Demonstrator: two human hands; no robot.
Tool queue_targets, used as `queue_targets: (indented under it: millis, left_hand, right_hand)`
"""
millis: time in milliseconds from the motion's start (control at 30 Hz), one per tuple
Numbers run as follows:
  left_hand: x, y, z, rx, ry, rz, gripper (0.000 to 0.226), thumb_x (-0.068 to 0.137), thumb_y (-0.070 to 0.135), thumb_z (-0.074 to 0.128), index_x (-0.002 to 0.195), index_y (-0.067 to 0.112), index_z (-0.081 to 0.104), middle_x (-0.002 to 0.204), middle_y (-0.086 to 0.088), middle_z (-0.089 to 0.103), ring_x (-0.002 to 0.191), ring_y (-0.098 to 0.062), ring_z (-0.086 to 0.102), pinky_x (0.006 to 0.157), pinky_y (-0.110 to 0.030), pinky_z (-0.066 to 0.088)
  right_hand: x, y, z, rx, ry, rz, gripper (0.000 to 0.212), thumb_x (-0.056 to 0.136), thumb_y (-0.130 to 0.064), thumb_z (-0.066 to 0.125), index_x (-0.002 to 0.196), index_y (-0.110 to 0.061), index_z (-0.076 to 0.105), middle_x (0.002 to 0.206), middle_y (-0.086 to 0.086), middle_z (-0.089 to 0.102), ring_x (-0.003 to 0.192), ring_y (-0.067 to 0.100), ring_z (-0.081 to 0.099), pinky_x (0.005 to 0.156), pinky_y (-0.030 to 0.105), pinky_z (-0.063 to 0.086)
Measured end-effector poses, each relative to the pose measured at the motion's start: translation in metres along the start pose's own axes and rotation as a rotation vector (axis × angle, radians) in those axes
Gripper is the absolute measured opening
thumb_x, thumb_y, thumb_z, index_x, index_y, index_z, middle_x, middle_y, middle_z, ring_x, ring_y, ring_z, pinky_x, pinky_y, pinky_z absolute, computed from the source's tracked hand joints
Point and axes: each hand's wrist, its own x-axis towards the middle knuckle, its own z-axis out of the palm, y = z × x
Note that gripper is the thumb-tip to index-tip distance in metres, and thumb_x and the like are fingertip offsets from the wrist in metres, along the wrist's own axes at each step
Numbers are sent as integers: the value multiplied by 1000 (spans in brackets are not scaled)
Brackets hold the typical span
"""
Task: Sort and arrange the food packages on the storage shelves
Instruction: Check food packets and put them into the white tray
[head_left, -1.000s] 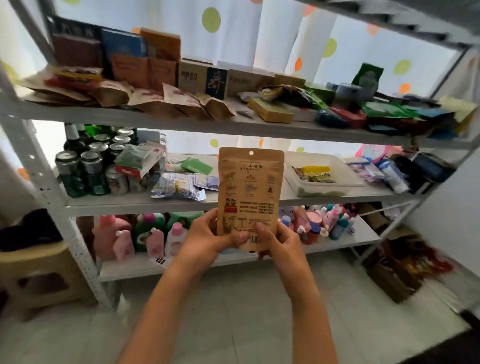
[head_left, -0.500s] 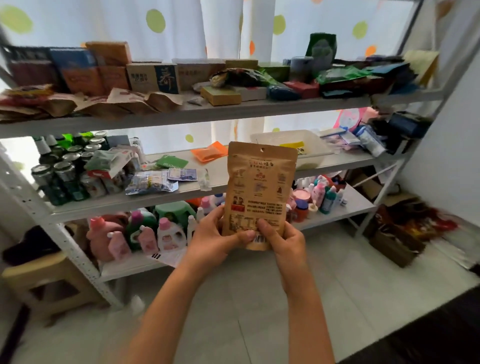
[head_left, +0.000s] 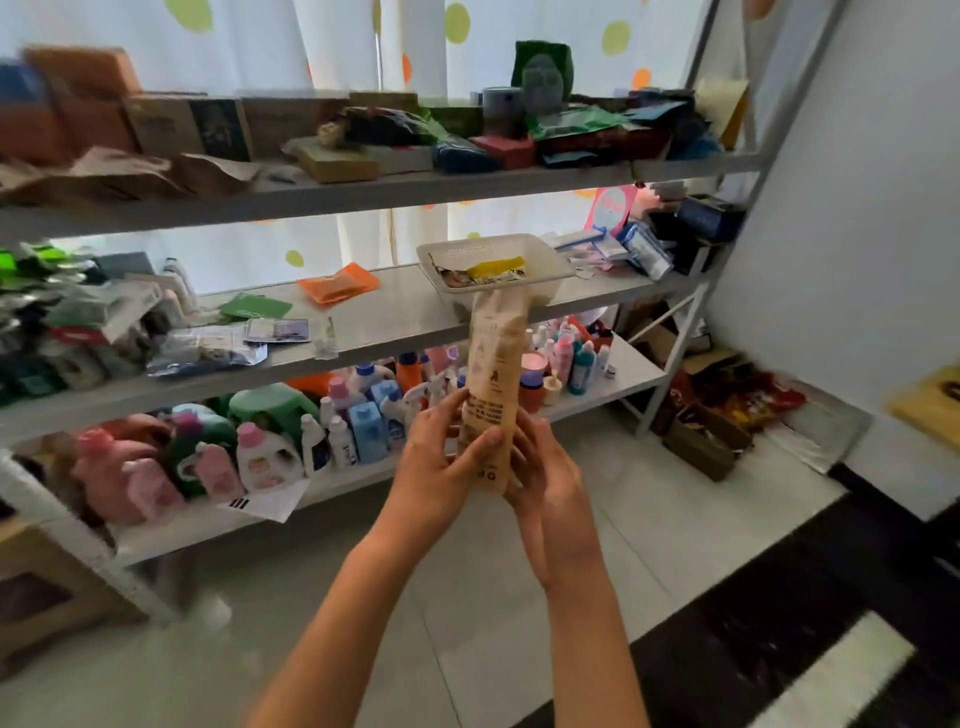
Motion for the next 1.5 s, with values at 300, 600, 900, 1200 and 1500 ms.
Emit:
queue_targets:
  millis: [300, 600, 900, 1200, 1500]
  left_hand:
    - [-6, 4, 38, -421, -103, -156, 64, 79, 35, 76, 135, 27, 45, 124, 3, 63, 110, -14, 65, 80, -28, 59]
    - [-1, 0, 21, -652, -102, -283, 43, 89, 28, 63, 129, 16, 57, 117, -8, 71, 108, -27, 69, 92, -46, 56]
    - [49, -19, -13, -531, -5, -205, 55, 74, 28, 78, 123, 30, 55, 119, 4, 69, 107, -11, 68, 85, -27, 58]
    - [126, -44, -105, -437, 215, -130, 50, 75, 23, 79, 120, 25, 58, 111, 5, 71, 101, -8, 70, 75, -17, 56]
    - [226, -38, -233, -241, 388, -85, 72, 69, 42, 80, 135, 31, 52, 123, 9, 64, 109, -16, 65, 85, -35, 58]
  right_hand:
    - [-20, -17, -41, -326, 217, -159, 33, 94, 5, 61, 112, -20, 72, 107, 0, 76, 104, 15, 70, 82, 26, 59]
    - [-12, -14, -46, -324, 60, -69, 62, 76, -8, 83, 128, -30, 57, 120, -5, 71, 111, 10, 69, 84, 28, 59]
    - [52, 1, 0, -296, 200, -158, 59, 75, -18, 84, 127, -25, 58, 119, -2, 72, 112, 15, 69, 92, 41, 59]
    - [157, 23, 89, -350, 66, -116, 59, 80, -16, 81, 133, -24, 57, 119, -2, 72, 111, 14, 69, 87, 32, 60]
    - [276, 20, 215, -455, -64, -202, 66, 70, -39, 80, 126, -38, 45, 117, -2, 71, 100, 11, 73, 76, 24, 60]
